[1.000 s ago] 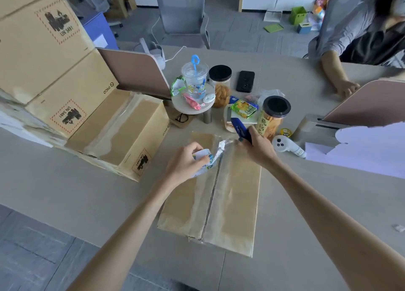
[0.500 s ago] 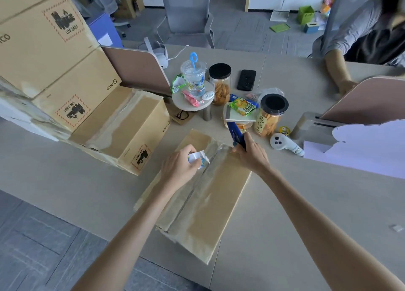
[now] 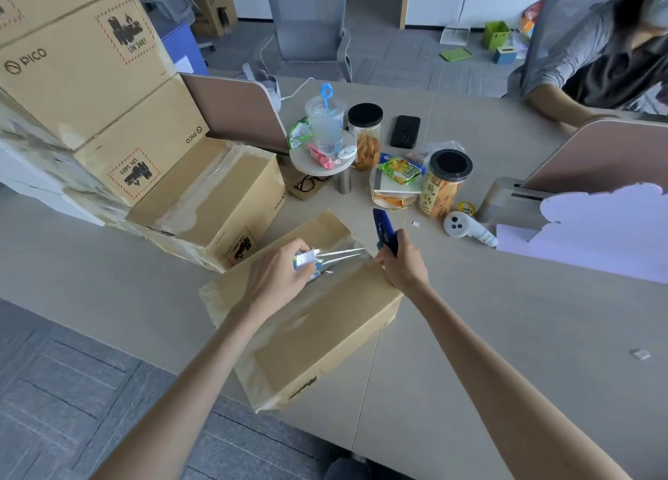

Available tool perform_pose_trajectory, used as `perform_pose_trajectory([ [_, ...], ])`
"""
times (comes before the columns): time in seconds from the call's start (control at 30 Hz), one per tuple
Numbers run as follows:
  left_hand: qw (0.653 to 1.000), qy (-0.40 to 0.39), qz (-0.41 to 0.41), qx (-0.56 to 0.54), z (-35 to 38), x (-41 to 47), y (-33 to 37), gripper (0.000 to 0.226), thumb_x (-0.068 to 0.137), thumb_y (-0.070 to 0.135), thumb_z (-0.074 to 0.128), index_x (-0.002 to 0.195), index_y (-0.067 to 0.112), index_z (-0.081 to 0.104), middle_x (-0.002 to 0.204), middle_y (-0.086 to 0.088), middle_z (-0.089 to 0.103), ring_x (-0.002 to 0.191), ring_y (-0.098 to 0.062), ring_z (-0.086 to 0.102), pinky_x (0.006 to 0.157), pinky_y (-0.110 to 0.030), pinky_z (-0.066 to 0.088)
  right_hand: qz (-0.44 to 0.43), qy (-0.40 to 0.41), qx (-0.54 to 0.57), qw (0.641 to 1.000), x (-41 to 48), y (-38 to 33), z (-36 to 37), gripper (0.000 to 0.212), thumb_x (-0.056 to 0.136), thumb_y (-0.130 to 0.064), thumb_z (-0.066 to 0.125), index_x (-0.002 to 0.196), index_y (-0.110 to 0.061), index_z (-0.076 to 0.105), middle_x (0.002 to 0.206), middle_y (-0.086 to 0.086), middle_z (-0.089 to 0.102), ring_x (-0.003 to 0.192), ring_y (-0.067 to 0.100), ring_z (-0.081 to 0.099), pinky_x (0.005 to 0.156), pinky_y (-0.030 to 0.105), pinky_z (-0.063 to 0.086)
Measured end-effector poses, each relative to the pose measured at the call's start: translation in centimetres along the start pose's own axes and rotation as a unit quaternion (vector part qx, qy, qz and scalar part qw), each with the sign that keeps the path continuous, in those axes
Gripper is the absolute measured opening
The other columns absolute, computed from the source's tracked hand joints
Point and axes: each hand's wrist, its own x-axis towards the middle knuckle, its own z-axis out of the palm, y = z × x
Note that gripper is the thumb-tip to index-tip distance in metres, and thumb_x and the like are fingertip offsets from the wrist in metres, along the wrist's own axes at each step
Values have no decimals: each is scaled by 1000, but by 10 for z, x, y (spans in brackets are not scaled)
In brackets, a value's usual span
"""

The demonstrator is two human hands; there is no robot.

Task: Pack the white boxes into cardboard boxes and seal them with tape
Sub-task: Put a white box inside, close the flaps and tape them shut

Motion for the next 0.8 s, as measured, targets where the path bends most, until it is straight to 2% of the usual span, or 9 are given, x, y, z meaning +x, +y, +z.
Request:
perform_pose_trajectory([
  [0.13, 1000, 13, -7, -5, -11, 3, 15, 11, 85, 33, 62, 83, 22, 60, 72, 5, 62, 66, -17, 53, 56, -26, 35, -42, 14, -20, 999, 8, -10, -10, 7, 95, -17, 46, 101, -16, 43, 99, 8, 67, 85, 33, 63, 73, 42, 52],
  [0.23, 999, -4, -49, 4, -8, 7, 24, 19, 85, 37, 63, 81, 19, 59, 68, 4, 60, 68, -20, 51, 59, -31, 35, -63, 8, -50, 997, 18, -16, -14, 8, 95, -15, 44, 103, -15, 44, 99, 10, 67, 78, 33, 64, 70, 46, 54],
  [0.3, 996, -23, -80, 30, -3, 13, 27, 27, 84, 40, 65, 74, 17, 56, 66, 3, 59, 69, -23, 51, 60, -30, 34, -66, 4, -64, 996, 23, -16, -15, 10, 96, -14, 45, 106, -13, 45, 99, 11, 66, 79, 34, 62, 67, 42, 52],
  [0.4, 989, -45, -103, 92, 1, 20, 29, 51, 84, 42, 66, 56, 17, 31, 53, -4, 42, 58, -29, 42, 49, -31, 21, -61, 1, -83, 995, 32, -15, -18, 13, 97, -13, 45, 109, -11, 46, 97, 13, 63, 81, 35, 61, 67, 41, 49],
  [0.43, 988, -50, -104, 100, 1, 22, 30, 55, 84, 42, 67, 55, 17, 27, 54, -9, 45, 61, -34, 46, 48, -31, 18, -63, -4, -89, 994, 36, -13, -19, 13, 97, -14, 46, 110, -12, 46, 97, 13, 63, 81, 35, 61, 69, 42, 50],
  [0.5, 986, -61, -103, 116, 5, 27, 34, 55, 84, 44, 67, 55, 13, 32, 72, -7, 57, 79, -32, 60, 50, -31, 20, -58, -14, -102, 993, 44, -11, -20, 12, 98, -17, 47, 109, -14, 46, 96, 12, 63, 81, 34, 62, 71, 45, 53],
  [0.53, 984, -67, -105, 127, 8, 30, 35, 54, 85, 45, 67, 57, 10, 36, 75, -5, 57, 82, -32, 62, 53, -31, 24, -53, -18, -105, 993, 47, -10, -19, 10, 98, -18, 48, 108, -16, 45, 96, 12, 63, 81, 34, 62, 72, 46, 54],
  [0.63, 978, -88, -123, 145, 17, 40, 36, 52, 86, 48, 65, 59, 14, 36, 63, -2, 52, 74, -27, 53, 62, -29, 32, -35, -40, -109, 993, 57, -2, -13, 9, 98, -21, 49, 105, -18, 45, 95, 10, 64, 80, 33, 64, 73, 46, 55],
  [0.8, 974, -111, -140, 138, 28, 54, 31, 43, 81, 46, 66, 58, 12, 53, 70, -4, 67, 69, -24, 60, 62, -28, 43, -8, -72, -103, 992, 72, 12, 0, 8, 96, -23, 50, 100, -20, 44, 95, 9, 66, 82, 34, 64, 74, 44, 53],
])
